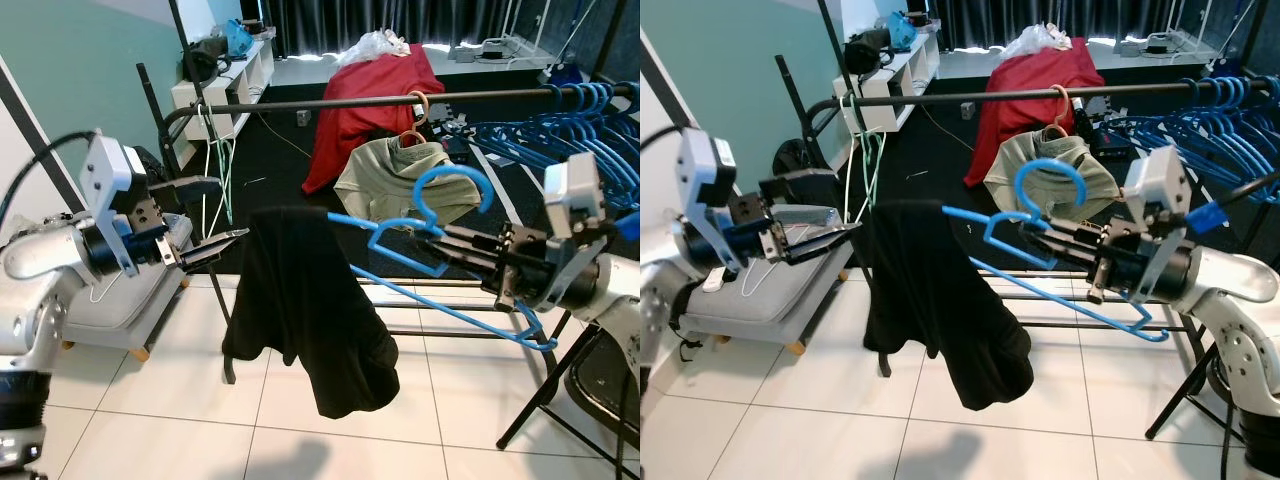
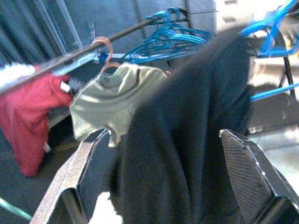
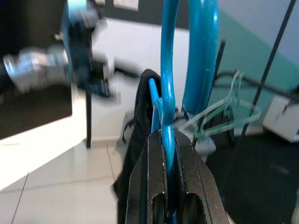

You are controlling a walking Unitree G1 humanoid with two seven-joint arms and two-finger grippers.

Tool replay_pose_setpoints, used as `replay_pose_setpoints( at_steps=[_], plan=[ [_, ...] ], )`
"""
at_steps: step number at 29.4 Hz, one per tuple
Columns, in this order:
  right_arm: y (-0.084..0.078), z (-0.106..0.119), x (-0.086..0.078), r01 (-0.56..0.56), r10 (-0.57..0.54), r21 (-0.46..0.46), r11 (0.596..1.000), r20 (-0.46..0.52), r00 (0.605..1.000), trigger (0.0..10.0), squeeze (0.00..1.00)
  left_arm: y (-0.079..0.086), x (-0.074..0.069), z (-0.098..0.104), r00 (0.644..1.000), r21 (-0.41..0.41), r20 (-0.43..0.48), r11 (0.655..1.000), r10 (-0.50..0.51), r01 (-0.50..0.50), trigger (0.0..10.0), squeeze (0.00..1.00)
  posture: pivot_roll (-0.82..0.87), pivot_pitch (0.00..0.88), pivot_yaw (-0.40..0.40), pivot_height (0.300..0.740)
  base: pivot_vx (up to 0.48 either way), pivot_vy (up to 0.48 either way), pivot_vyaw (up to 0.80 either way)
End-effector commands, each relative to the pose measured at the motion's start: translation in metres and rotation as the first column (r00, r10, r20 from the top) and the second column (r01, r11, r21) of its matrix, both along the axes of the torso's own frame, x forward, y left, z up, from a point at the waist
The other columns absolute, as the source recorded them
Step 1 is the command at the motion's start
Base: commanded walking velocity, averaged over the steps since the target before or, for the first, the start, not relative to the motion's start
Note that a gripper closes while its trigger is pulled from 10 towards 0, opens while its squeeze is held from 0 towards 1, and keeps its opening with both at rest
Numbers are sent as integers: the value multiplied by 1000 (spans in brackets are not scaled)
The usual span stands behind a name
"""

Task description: Hang hanger

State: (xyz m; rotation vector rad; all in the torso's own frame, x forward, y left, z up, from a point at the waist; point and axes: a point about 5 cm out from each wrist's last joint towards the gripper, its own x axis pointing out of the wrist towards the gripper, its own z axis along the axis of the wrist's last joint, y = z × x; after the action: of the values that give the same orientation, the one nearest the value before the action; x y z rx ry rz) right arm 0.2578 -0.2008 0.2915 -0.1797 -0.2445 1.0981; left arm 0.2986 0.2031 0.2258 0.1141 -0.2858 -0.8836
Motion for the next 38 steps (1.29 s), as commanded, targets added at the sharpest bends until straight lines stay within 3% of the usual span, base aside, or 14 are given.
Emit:
replay_pose_setpoints(
  at_steps=[1,10,11,12,21,23,24,25,29,33,34,36,37,38],
  plan=[
    [3,15,-7,-38,36,33,999,70,997,0,0,0,1,-7,999,-5,-36,1000,20,-20,10000,0,-135,0,89,731,0,0,0],
    [4,30,-13,-83,73,88,993,114,991,0,0,-22,-1,-27,994,-72,-110,997,-28,20,10000,0,-142,0,93,731,0,0,0],
    [4,31,-13,-88,77,93,992,116,990,0,0,-25,0,-28,993,-82,-115,996,-38,29,9255,0,-142,0,93,731,0,0,0],
    [5,31,-13,-92,81,97,991,115,990,0,0,-28,0,-28,992,-89,-118,995,-48,38,0,0,-143,0,92,731,0,0,0],
    [3,31,-12,-77,66,100,992,112,991,0,0,-21,-3,-27,993,-53,-114,998,-36,30,0,0,-141,0,88,731,0,0,0],
    [1,30,-10,-57,47,95,994,108,993,0,0,-12,-1,-26,993,-43,-115,999,8,-13,0,0,-141,0,88,731,0,0,0],
    [-4,27,-8,-17,9,81,997,96,995,0,0,3,-1,-25,991,-26,-113,997,67,-70,0,0,-138,0,87,731,0,0,0],
    [-4,27,-8,-17,9,81,997,96,995,0,0,3,-1,-25,991,-26,-113,997,67,-70,0,0,-138,0,87,731,0,0,0],
    [-29,6,4,173,-172,-23,985,29,985,0,0,56,-4,-18,960,-2,-101,965,262,-264,0,0,-134,0,86,731,0,0,0],
    [-39,-4,7,236,-237,-74,969,-3,971,0,0,71,-7,-15,943,-10,-94,946,320,-323,0,0,-134,0,86,731,0,0,0],
    [-48,-20,10,286,-297,-164,944,-49,954,0,0,83,-9,-10,925,-32,-84,927,371,-375,0,0,-129,0,84,731,0,0,0],
    [-48,-20,10,286,-297,-164,944,-49,954,0,0,83,-9,-10,925,-32,-84,927,371,-375,0,0,-129,0,84,731,0,0,0],
    [-55,-31,10,313,-338,-231,921,-78,938,0,0,91,-11,-8,911,-48,-78,911,406,-410,0,0,-129,0,84,731,0,0,0],
    [-55,-31,10,313,-338,-231,921,-78,938,0,0,91,-11,-8,911,-48,-78,911,406,-410,0,0,-129,0,84,731,0,0,0]
  ],
)
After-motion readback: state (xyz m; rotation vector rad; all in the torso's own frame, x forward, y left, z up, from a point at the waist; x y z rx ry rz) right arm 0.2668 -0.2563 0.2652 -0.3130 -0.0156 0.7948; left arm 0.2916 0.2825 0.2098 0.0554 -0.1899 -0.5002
